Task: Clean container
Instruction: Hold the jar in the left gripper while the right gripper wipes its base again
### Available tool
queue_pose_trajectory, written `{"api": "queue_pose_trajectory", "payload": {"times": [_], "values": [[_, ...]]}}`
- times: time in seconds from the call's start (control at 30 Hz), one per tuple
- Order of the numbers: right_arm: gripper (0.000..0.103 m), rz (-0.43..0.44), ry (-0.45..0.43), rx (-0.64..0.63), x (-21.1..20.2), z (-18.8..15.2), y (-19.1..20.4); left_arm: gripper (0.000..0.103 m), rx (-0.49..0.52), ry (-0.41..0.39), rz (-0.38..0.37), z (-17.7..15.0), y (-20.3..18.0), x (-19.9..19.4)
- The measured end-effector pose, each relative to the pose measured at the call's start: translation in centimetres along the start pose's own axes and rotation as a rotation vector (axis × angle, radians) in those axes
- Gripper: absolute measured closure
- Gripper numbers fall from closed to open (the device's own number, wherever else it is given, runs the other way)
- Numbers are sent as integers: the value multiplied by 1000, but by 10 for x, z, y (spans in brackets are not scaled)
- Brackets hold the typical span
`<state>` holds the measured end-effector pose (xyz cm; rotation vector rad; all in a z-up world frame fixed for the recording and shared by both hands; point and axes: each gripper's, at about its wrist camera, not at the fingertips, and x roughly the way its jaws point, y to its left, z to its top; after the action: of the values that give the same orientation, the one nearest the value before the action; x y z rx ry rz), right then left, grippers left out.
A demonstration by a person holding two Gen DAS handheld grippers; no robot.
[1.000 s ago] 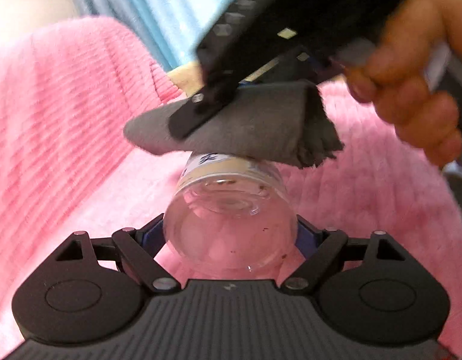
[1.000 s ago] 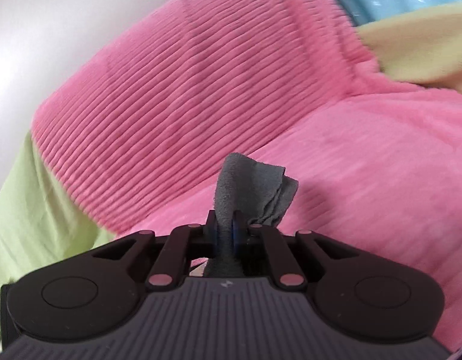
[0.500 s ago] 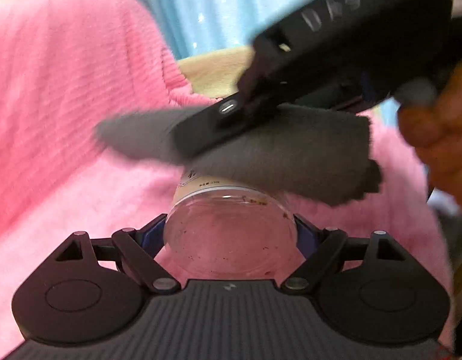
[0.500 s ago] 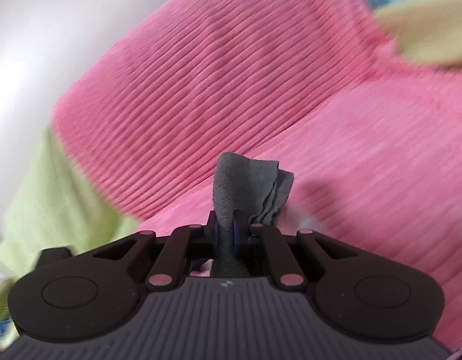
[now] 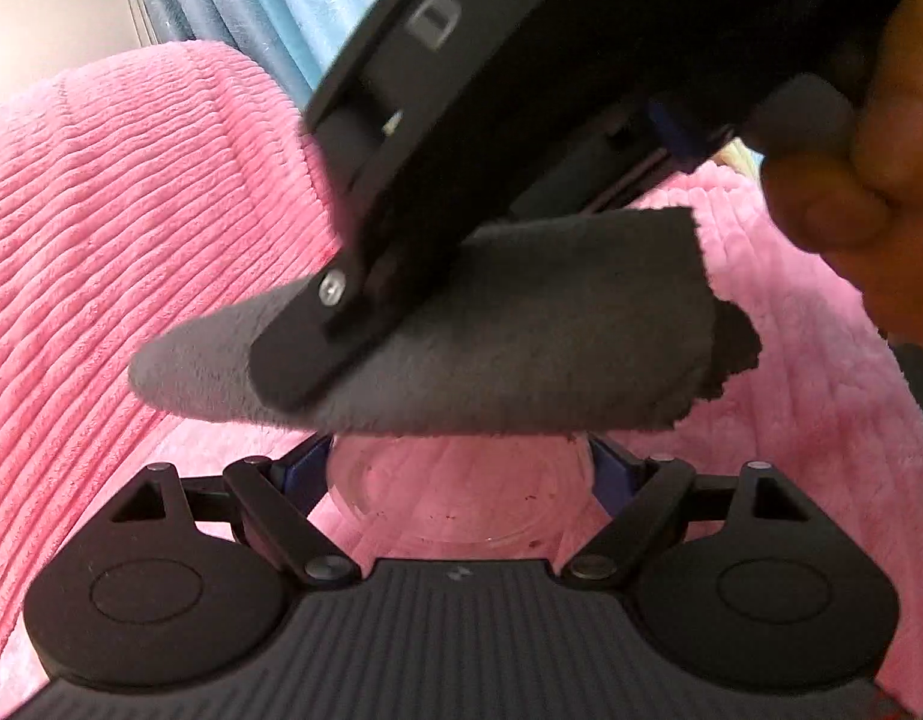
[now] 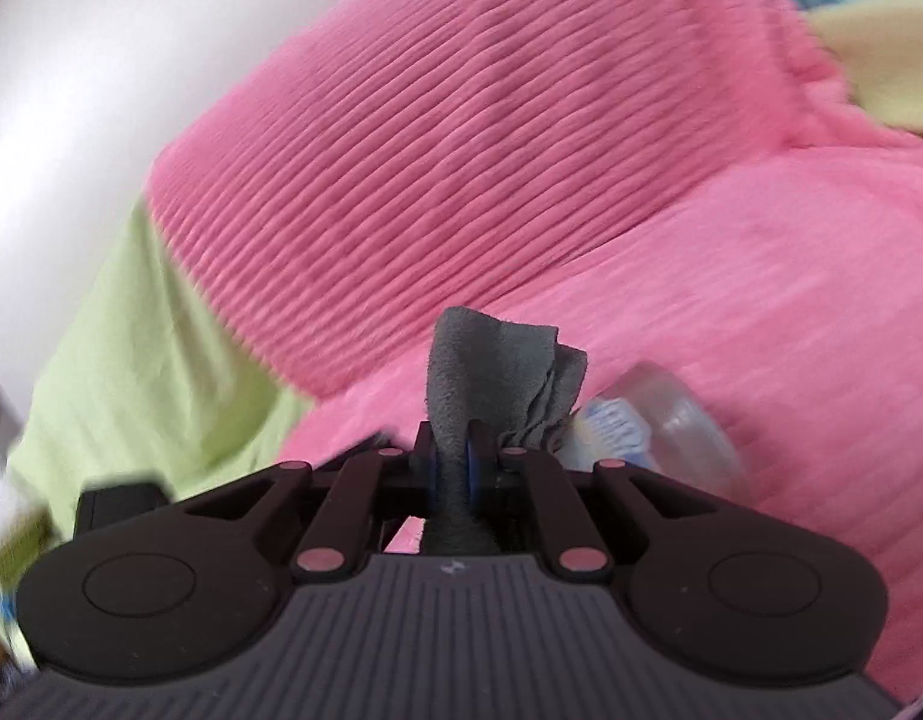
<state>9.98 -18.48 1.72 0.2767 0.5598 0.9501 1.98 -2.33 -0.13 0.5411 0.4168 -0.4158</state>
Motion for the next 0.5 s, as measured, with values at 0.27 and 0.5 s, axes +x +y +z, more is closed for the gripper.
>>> {"api": "queue_pose_trajectory", "payload": {"times": [0.27,0.5], "values": [[97,-156,-134,113,-10,6,-28,17,-109,-3,-61,2,10,-3],[97,-135,-125,108,-9,4,-23,17,-371,3,-185,-3,38,-3]]}}
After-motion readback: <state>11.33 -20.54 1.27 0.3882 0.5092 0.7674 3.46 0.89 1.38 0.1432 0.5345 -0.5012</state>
